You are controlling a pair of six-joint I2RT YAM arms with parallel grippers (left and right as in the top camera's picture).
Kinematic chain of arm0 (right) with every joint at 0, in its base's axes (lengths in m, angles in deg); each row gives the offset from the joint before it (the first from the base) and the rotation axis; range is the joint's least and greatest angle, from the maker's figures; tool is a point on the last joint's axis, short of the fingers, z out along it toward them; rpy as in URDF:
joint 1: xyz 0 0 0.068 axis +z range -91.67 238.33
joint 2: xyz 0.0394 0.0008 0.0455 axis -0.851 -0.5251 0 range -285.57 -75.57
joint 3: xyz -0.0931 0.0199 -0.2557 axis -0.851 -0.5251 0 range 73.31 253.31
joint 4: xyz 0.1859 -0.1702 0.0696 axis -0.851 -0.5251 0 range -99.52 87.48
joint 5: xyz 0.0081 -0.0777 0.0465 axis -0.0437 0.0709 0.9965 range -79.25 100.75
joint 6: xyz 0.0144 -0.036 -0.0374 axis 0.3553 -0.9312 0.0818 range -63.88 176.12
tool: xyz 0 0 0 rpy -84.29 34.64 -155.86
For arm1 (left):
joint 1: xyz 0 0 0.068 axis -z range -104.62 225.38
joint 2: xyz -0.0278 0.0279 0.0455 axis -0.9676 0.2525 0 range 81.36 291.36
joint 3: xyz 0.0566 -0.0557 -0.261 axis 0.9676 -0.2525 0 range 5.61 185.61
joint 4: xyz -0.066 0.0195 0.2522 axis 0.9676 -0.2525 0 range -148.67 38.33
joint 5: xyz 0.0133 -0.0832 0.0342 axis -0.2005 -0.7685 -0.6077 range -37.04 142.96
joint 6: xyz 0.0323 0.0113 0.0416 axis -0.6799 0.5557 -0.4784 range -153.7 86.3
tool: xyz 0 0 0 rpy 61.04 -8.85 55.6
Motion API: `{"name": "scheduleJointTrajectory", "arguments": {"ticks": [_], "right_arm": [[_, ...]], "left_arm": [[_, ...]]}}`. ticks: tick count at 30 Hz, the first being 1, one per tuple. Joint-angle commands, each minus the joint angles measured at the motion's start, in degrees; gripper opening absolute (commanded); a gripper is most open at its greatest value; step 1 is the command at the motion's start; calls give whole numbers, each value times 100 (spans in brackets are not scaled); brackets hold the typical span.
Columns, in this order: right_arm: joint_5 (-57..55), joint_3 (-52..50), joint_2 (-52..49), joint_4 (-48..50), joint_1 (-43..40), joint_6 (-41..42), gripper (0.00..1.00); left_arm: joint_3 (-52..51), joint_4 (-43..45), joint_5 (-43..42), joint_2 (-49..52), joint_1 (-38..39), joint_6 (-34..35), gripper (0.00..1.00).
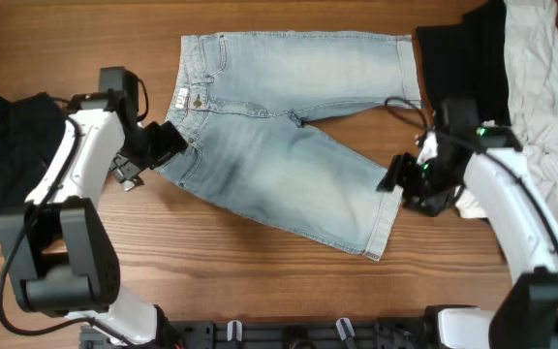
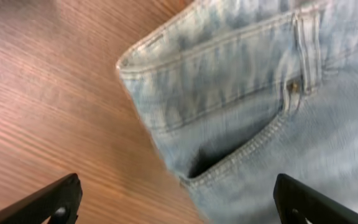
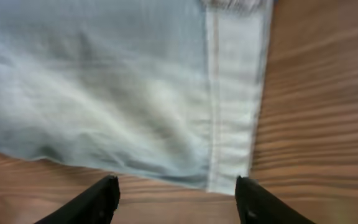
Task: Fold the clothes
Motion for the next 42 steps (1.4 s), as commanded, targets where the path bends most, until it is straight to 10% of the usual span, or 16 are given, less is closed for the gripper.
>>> {"name": "scheduleJointTrajectory", "arguments": {"ticks": [1, 9, 18, 35, 42], "right_arm": [[695, -525, 466, 192, 256, 1375, 65], [719, -870, 476, 284, 876, 2750, 63], [455, -1298, 476, 452, 1244, 3554, 63], [-1272, -2181, 476, 1379, 1220, 4489, 63], [-1438, -2188, 472, 1460, 1222, 4409, 17]], "left_arm": [[-568, 820, 109, -20, -2, -31, 94], [-1604, 2345, 111, -17, 9, -136, 56], [-1611, 1652, 105, -20, 9, -155, 5], [-1611, 535, 0, -22, 9, -155, 4], [-1611, 330, -299, -31, 9, -155, 4]]}}
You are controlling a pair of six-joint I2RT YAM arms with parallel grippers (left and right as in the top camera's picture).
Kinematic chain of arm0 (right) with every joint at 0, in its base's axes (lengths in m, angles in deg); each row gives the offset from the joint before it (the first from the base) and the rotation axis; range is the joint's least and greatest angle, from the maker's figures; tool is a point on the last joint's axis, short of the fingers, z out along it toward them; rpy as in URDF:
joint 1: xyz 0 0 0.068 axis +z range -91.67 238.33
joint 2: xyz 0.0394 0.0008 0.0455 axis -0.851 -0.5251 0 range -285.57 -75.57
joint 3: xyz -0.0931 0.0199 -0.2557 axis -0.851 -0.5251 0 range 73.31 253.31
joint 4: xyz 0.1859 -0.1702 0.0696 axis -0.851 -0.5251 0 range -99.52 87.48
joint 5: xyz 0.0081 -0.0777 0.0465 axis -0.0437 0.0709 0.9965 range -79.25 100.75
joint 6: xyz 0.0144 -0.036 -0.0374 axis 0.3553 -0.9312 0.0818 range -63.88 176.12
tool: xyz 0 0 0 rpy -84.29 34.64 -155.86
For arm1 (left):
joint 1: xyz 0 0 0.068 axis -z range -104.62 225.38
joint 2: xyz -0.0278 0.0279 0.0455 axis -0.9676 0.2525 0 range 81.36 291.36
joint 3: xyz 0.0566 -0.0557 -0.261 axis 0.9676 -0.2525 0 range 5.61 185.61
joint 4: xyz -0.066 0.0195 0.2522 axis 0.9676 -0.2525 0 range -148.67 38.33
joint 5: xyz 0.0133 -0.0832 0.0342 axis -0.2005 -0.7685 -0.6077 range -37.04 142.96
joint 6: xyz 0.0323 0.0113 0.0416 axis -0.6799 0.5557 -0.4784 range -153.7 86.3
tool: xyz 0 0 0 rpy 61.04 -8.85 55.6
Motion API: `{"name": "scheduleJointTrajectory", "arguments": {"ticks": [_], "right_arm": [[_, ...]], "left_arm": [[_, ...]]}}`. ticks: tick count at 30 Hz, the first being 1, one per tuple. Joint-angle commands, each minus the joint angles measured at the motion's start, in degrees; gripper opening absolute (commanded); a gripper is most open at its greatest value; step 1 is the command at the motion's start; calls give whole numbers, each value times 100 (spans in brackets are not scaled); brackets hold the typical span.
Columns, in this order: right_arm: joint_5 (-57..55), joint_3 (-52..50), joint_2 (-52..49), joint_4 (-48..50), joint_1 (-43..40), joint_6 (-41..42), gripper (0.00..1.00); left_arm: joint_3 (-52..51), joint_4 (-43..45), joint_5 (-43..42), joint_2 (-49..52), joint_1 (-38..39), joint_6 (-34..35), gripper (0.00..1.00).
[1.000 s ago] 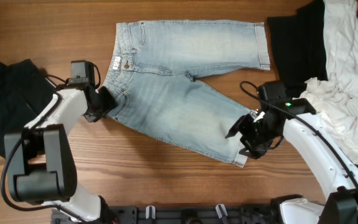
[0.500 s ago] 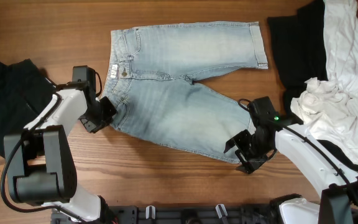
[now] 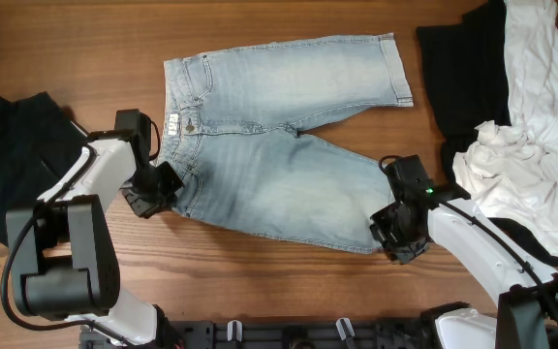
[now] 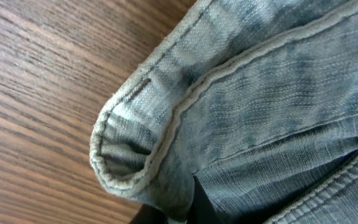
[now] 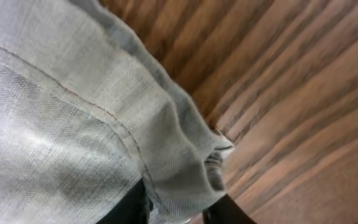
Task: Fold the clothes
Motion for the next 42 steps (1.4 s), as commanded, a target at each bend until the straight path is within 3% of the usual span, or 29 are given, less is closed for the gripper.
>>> {"name": "scheduleJointTrajectory", "arguments": {"ticks": [1, 7, 11, 18, 22, 25, 30, 38, 42], "right_arm": [[-243, -57, 50, 28, 9, -7, 6], [-199, 35, 55, -195, 7, -809, 4], [-494, 833, 304, -1248, -136, -1351, 4], [-997, 2258, 1416, -2271, -935, -2059, 4], [-1102, 2953, 1980, -2481, -1217, -3093, 4], [-1082, 3462, 2118, -1908, -1215, -4321, 6], [-579, 3504, 1303, -380, -1209, -5405, 9], [262, 3504, -909, 1445, -1204, -5547, 12], [531, 3504, -1556, 2186, -1169, -5547, 13]], "left_arm": [[-116, -197, -153, 37, 2, -11, 4], [-114, -455, -149, -514, 2, -13, 4], [-114, -715, -151, -1543, 7, -35, 4], [-98, -1709, -149, -3698, 11, -33, 4], [103, -2090, -151, -4719, 11, -31, 4], [306, -1985, -144, -5169, 11, -26, 4], [304, -1263, -92, -4653, 11, 452, 4], [304, 232, 0, -2627, 11, 1825, 4], [304, 837, 2, -1836, 11, 1965, 4]]}}
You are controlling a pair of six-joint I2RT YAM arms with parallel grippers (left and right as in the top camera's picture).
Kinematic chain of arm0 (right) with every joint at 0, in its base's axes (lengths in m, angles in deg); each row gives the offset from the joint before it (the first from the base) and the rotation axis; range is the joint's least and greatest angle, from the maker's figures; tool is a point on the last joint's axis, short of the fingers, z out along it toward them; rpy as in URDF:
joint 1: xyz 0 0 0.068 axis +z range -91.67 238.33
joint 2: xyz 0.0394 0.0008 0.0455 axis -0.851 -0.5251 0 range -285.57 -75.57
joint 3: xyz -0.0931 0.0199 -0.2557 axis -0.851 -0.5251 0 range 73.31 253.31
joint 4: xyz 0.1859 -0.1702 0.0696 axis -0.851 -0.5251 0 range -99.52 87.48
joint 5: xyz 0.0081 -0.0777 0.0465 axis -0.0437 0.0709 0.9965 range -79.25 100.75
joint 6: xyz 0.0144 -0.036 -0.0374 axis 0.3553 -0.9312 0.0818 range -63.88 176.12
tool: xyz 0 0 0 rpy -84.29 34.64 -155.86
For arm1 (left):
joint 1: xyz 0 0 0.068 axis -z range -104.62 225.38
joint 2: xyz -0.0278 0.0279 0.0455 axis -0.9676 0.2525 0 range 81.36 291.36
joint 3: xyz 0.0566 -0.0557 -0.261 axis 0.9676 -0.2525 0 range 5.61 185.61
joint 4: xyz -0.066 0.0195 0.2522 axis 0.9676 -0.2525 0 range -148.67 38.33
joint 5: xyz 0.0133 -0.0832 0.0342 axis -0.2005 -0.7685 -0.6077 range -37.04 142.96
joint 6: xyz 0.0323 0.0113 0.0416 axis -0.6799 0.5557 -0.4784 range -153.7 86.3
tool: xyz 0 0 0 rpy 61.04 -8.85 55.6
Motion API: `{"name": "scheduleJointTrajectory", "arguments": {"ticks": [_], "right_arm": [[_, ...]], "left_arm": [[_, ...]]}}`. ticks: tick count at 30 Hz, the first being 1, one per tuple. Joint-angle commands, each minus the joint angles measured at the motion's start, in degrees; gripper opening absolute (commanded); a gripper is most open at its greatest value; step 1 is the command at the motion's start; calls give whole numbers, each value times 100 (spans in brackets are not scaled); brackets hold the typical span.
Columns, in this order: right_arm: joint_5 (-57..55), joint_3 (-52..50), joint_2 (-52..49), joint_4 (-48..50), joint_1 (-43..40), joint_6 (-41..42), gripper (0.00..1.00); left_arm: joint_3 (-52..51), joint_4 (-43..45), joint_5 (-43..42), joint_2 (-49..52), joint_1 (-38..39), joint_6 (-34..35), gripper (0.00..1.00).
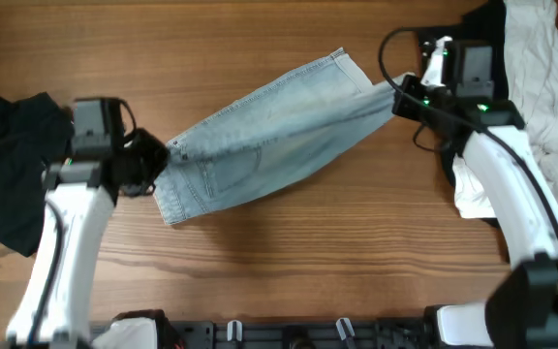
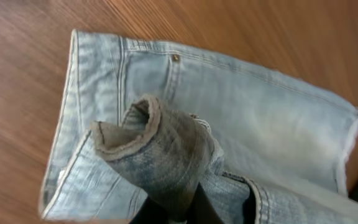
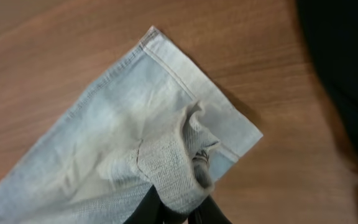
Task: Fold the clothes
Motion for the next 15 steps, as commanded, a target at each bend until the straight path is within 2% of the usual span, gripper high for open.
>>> {"name": "scheduleJointTrajectory", "arguments": {"ticks": [1, 6, 8, 9, 10, 12, 15], "right_arm": [[289, 98, -518, 658, 15, -114, 14], [302, 98, -1078, 1626, 516, -96, 20], [304, 96, -1390, 2433, 748, 13, 45], [306, 98, -1563, 2962, 850, 181, 52], [330, 96, -1722, 3451, 942, 310, 57], [422, 98, -1917, 3945, 1047, 389, 60], [216, 98, -1921, 3637, 1027, 164, 60]], "left_arm": [[98, 376, 282, 629, -31, 369, 4], [98, 654, 334, 1202, -31, 372, 4], [98, 767, 787, 1255, -31, 686, 4], [98, 881, 1104, 1255, -31, 887, 5], [98, 1008, 1292, 1255, -31, 1080, 12], [98, 1386, 1344, 1255, -31, 1163, 24], [98, 1731, 1530, 1255, -74, 1213, 25]]}}
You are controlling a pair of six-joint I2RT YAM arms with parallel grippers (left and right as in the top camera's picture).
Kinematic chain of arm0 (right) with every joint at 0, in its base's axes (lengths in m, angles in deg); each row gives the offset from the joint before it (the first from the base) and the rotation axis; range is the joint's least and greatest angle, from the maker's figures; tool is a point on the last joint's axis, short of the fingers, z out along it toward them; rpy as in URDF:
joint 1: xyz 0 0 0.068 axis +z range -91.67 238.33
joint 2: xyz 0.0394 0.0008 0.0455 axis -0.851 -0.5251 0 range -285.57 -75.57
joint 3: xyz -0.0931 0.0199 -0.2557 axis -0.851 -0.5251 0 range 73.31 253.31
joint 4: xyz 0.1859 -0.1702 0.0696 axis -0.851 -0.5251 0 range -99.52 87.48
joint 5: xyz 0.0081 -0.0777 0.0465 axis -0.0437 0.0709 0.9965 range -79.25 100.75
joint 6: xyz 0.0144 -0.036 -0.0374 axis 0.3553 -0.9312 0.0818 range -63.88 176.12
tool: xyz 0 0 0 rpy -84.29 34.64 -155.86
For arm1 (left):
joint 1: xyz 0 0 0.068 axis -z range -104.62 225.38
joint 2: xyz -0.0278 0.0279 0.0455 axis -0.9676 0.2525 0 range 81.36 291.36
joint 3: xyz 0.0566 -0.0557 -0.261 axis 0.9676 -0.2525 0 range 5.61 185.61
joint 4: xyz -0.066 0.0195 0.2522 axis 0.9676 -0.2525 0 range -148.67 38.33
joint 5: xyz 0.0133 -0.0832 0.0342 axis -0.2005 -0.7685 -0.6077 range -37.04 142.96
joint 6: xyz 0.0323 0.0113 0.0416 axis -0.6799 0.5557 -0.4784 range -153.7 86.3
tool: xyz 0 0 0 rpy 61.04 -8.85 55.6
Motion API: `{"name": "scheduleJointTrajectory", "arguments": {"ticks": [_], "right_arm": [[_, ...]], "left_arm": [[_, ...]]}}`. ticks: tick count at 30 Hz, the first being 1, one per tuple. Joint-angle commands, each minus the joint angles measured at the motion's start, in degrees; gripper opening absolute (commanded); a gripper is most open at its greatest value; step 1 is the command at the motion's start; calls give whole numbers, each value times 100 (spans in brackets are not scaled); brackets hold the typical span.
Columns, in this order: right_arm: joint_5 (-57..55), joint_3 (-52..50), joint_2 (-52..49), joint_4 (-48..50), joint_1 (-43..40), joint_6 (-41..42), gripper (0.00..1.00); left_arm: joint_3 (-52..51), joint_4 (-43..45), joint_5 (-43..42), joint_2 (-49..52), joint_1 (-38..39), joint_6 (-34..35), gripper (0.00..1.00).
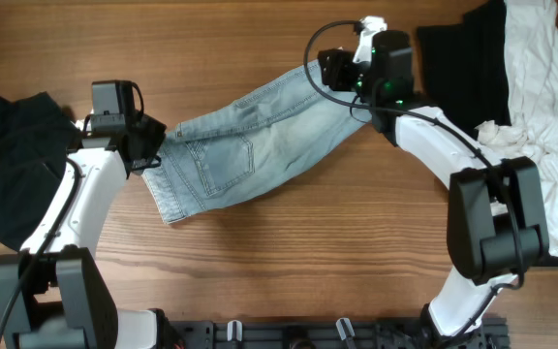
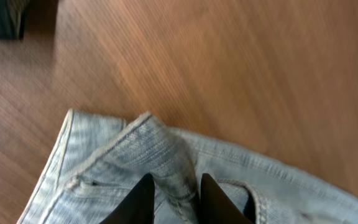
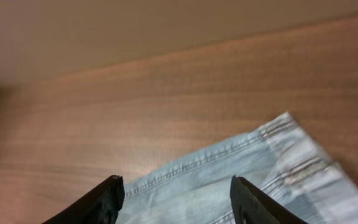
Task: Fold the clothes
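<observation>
The light-blue denim shorts (image 1: 250, 145) lie folded lengthwise, slanting from the table's lower left to its upper middle. My left gripper (image 1: 150, 147) is at the waist end. In the left wrist view it (image 2: 174, 200) is shut on a bunched fold of the shorts' (image 2: 104, 168) waistband. My right gripper (image 1: 329, 70) sits over the leg-hem end. In the right wrist view it (image 3: 178, 200) is open, its fingers (image 3: 107, 199) wide apart, with the hem of the shorts (image 3: 260, 168) lying loose below them.
A black garment (image 1: 8, 165) lies at the left edge of the wooden table (image 1: 308, 252). At the right are another black garment (image 1: 463, 68) and a crumpled white one (image 1: 541, 87).
My right gripper has let go of the leg hem and now stands open, further left and toward the back. The leg end lies on the table. My left gripper stays shut on the waistband.
First the shorts lay spread flat, with both grippers open at the near waist corner and near leg hem. Then both were shut on those spots. Then the shorts were doubled lengthwise, stretched between both grippers. Now only the left one holds them.
</observation>
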Motion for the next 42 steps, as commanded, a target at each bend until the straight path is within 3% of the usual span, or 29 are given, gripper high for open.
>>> {"name": "scheduleJointTrajectory", "arguments": {"ticks": [1, 8, 11, 12, 17, 23, 27, 30, 33, 39, 40, 42], "right_arm": [[-258, 57, -70, -389, -120, -81, 62], [94, 55, 76, -1399, -669, -142, 59], [-101, 39, 22, -2197, -651, -612, 57], [-442, 39, 11, -2455, -651, -612, 57], [-992, 39, -55, -2680, -656, -660, 65], [-1123, 39, -570, -2879, -658, -962, 72], [-1268, 42, -662, -3532, -671, -929, 41], [-2188, 46, -492, -4937, -828, 66, 4], [-2583, 46, -446, -6050, -1058, 743, 4], [-2562, 70, 240, -6360, -1257, 693, 5], [-2524, 127, 553, -6277, -1257, 684, 11], [-2470, 179, 988, -5960, -1257, 680, 52]], "left_arm": [[98, 232, 525, 33, -133, 326, 26], [98, 35, 520, 33, -463, 238, 25], [98, -323, 240, 33, -466, 50, 11], [98, -411, -57, 33, -466, -221, 11], [85, -1231, -380, 39, -433, -498, 26], [-181, -1071, -387, 166, -404, -494, 28], [-302, -693, -374, 549, -94, -715, 25], [-304, -809, -361, 1025, 175, -953, 26], [-304, -1073, -356, 1152, 195, -951, 25], [-304, -1521, -361, 1119, -7, -1104, 20], [-304, -1478, -363, 1117, -26, -1182, 21], [-304, -1353, -365, 1115, -26, -1370, 21]]}}
